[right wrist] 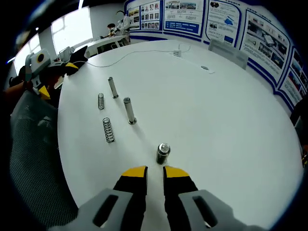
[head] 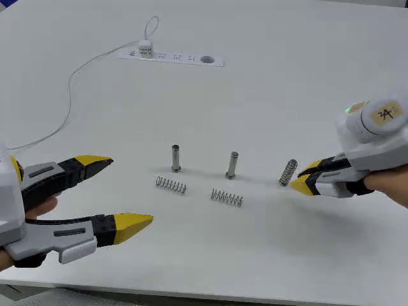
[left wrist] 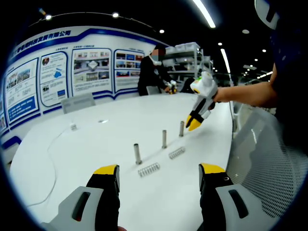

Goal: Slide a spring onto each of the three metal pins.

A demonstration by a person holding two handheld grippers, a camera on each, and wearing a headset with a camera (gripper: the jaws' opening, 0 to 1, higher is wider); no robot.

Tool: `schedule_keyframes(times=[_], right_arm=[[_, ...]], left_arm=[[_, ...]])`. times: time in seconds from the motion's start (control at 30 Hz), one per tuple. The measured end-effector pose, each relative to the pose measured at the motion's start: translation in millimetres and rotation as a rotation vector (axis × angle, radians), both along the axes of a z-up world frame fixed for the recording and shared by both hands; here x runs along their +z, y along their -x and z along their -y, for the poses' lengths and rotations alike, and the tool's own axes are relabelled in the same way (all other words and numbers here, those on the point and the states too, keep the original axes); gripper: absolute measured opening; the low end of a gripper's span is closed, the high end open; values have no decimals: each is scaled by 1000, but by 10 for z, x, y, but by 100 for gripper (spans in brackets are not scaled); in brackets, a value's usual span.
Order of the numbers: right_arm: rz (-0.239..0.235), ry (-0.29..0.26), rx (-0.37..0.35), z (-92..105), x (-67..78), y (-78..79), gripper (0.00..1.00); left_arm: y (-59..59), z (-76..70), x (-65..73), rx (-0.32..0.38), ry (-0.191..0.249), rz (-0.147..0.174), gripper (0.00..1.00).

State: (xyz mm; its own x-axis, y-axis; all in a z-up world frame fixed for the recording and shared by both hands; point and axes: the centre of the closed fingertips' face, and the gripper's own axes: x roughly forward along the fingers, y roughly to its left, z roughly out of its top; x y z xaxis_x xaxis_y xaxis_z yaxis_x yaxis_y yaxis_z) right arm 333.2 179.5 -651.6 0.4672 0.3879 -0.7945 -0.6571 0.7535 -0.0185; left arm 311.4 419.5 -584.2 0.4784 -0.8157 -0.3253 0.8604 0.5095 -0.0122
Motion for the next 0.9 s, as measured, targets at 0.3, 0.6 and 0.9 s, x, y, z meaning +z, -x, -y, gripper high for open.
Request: schedule_keyframes(times=[0.3, 0.6, 0.9], right_arm=[[-12, -9, 22, -127, -29, 115, 14], [-5, -11, 105, -422, 21, 172, 16], [5, -4, 189, -708, 68, 146, 16]], left_arm=[[0, -2, -10, 2, 3, 0, 68], [1, 2, -4, 4, 5, 2, 68], [5, 0, 3, 6, 7, 4, 68]])
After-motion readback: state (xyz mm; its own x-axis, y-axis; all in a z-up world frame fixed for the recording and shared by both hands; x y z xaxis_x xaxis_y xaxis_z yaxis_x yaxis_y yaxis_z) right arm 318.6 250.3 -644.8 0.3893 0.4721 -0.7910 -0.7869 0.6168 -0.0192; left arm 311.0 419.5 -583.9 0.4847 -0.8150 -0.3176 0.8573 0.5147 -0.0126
